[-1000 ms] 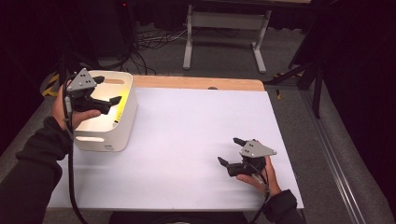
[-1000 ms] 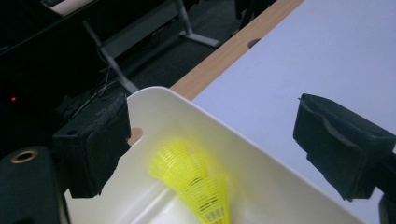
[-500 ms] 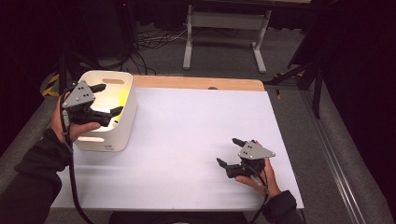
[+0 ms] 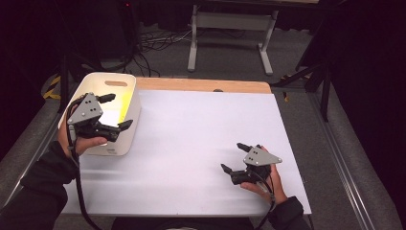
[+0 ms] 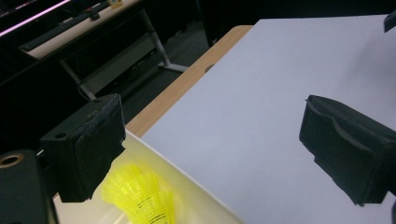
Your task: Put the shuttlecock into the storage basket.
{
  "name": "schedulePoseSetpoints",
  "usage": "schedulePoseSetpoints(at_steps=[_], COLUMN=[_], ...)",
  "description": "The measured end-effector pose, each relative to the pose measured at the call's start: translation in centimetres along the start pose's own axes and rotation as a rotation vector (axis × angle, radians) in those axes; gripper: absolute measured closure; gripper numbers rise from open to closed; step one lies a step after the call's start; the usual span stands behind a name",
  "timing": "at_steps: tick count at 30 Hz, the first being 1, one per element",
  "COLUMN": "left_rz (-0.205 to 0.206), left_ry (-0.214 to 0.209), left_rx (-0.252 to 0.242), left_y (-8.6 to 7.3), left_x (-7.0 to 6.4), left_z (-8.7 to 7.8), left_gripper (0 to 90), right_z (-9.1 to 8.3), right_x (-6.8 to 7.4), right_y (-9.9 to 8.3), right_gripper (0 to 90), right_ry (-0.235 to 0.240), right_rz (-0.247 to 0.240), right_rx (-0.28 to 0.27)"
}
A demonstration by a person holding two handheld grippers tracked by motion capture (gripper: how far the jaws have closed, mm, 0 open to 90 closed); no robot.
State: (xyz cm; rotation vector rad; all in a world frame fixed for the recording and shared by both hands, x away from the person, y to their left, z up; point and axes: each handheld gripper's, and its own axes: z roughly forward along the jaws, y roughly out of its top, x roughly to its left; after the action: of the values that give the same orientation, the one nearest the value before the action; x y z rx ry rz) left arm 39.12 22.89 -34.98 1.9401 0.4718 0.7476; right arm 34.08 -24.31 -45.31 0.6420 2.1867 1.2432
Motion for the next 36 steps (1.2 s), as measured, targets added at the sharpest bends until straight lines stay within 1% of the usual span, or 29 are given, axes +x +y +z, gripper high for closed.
schedulePoseSetpoints(at_steps=[1, 2, 5, 7, 8, 9, 11, 13, 14, 15, 18, 19, 20, 21, 22, 24, 26, 27, 32, 33, 34, 36], left_rz=[0.005, -0.001, 0.011, 0.006, 0.006, 0.008, 0.028, 0.022, 0.020, 0.029, 0.038, 0.038, 0.028, 0.032, 0.037, 0.035, 0.047, 0.047, 0.059, 0.073, 0.073, 0.070], left_ry=[-0.004, -0.012, -0.016, -0.035, -0.035, -0.049, -0.053, -0.064, -0.065, -0.062, -0.072, -0.075, -0.085, -0.088, -0.087, -0.091, -0.087, -0.087, -0.106, -0.103, -0.103, -0.117], left_rx=[-0.003, -0.008, -0.009, -0.024, -0.024, -0.025, -0.021, -0.030, -0.032, -0.033, -0.040, -0.043, -0.050, -0.053, -0.051, -0.053, -0.050, -0.050, -0.057, -0.055, -0.055, -0.058], left_y=[0.0, 0.0, -0.1, -0.3, -0.3, -0.4, -0.5, -0.6, -0.6, -0.6, -0.8, -0.9, -1.0, -1.0, -1.1, -1.2, -1.2, -1.2, -1.2, -1.2, -1.2, -1.3], left_x=[-0.2, -0.4, -0.8, -1.5, -1.5, -2.0, -2.5, -2.9, -3.0, -3.1, -3.7, -3.9, -4.0, -4.1, -4.3, -4.5, -4.8, -4.8, -5.7, -5.9, -5.9, -6.5], left_z=[0.0, 0.0, 0.1, 0.1, 0.1, 0.2, 0.2, 0.1, 0.1, 0.0, -0.1, -0.1, -0.1, -0.1, -0.1, -0.1, -0.1, -0.1, -0.1, -0.1, -0.1, 0.0], left_gripper=[7.7, 7.3, 7.0, 6.6, 6.7, 6.6, 6.4, 6.4, 6.2, 6.1, 6.1, 6.0, 6.1, 6.0, 6.1, 6.0, 6.0, 6.0, 6.1, 6.1, 6.1, 6.1], right_z=[0.0, 0.0, 0.1, 0.1, 0.1, 0.0, -0.1, -0.1, -0.1, -0.1, -0.1, -0.1, -0.1, -0.1, -0.2, -0.2, -0.2, -0.2, -0.4, -0.4, -0.4, -0.5], right_x=[0.0, 0.0, 0.0, 0.1, 0.1, 0.2, 0.3, 0.3, 0.4, 0.4, 0.6, 0.6, 0.6, 0.5, 0.5, 0.5, 0.6, 0.6, 0.7, 0.7, 0.8, 0.8], right_y=[0.0, 0.0, -0.1, -0.1, -0.1, 0.0, 0.0, 0.1, 0.1, 0.1, 0.2, 0.2, 0.2, 0.2, 0.2, 0.2, 0.2, 0.3, 0.4, 0.4, 0.4, 0.4], right_gripper=[12.3, 12.3, 12.3, 12.3, 12.3, 12.3, 12.3, 12.3, 12.3, 12.3, 12.3, 12.3, 12.3, 12.3, 12.3, 12.2, 12.3, 12.3, 12.2, 12.2, 12.2, 12.2], right_ry=[0.002, 0.004, 0.008, 0.010, 0.010, 0.009, 0.008, 0.009, 0.010, 0.010, 0.012, 0.013, 0.012, 0.010, 0.009, 0.009, 0.008, 0.008, 0.007, 0.007, 0.007, 0.007], right_rz=[-0.003, -0.002, 0.000, -0.002, -0.002, -0.002, -0.004, -0.004, -0.007, -0.008, -0.014, -0.016, -0.016, -0.014, -0.012, -0.013, -0.012, -0.014, -0.016, -0.018, -0.020, -0.022], right_rx=[0.000, -0.002, 0.000, -0.001, -0.001, -0.007, -0.007, -0.008, -0.005, -0.005, -0.006, -0.008, -0.009, -0.009, -0.010, -0.012, -0.014, -0.014, -0.019, -0.020, -0.020, -0.021])
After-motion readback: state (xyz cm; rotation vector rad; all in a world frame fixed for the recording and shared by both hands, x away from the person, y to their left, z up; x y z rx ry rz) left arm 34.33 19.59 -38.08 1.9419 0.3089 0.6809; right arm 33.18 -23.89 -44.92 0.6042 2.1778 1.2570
